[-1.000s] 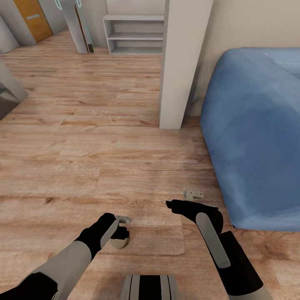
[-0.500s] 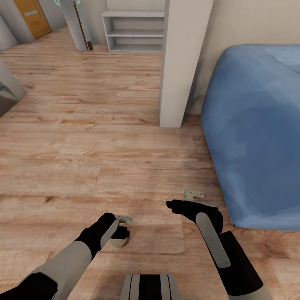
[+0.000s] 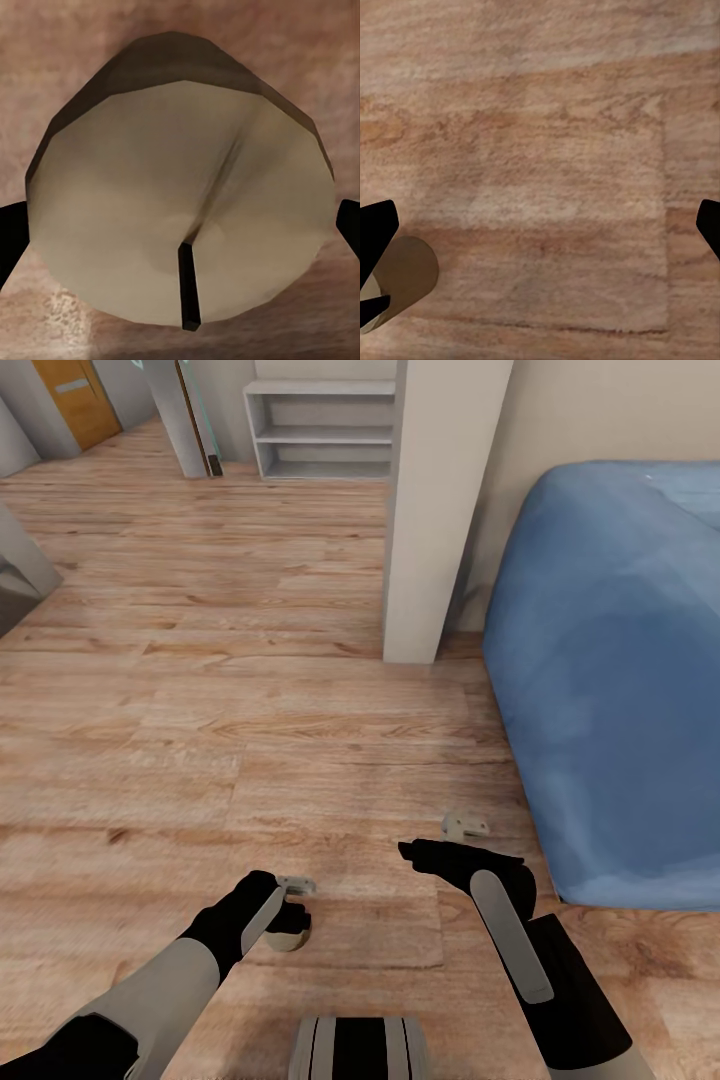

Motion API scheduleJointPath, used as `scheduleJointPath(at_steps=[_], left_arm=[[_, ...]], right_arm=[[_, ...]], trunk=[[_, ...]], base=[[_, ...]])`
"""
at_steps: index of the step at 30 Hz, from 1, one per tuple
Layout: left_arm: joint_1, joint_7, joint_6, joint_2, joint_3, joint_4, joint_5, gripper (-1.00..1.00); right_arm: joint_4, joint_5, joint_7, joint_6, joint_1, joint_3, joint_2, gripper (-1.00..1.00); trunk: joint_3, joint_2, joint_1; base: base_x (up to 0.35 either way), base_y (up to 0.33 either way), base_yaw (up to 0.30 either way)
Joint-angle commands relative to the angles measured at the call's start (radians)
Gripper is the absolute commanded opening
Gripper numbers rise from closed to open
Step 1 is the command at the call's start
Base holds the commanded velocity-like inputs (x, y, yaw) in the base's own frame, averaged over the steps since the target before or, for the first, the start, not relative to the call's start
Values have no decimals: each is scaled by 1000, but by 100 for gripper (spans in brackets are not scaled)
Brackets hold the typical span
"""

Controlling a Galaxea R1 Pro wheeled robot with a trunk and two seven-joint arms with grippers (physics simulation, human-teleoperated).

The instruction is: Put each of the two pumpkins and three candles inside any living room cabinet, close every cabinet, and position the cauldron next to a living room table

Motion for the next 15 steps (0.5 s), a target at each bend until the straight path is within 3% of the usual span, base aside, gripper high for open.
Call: scheduleJointPath(at_steps=[1,4,9,10,15], left_arm=[[0,9,3,1,-6,-1,11,100],[0,8,3,1,-6,-1,11,100],[0,8,3,1,-6,-1,11,100],[0,9,3,1,-6,-1,11,-100],[-1,8,3,1,-4,-1,12,-100]], right_arm=[[-1,-10,-10,2,-1,1,0,100],[-1,-10,-11,2,-1,1,0,100],[-1,-10,-11,2,-1,1,0,100],[-1,-10,-11,2,-1,1,0,100],[-1,-10,-11,2,-1,1,0,100]], trunk=[[-5,-1,0],[-16,-1,2],[-16,-1,2],[-16,-1,2],[-16,-1,2]], base=[[0,0,0],[0,0,0],[0,0,0],[0,0,0],[0,0,0]])
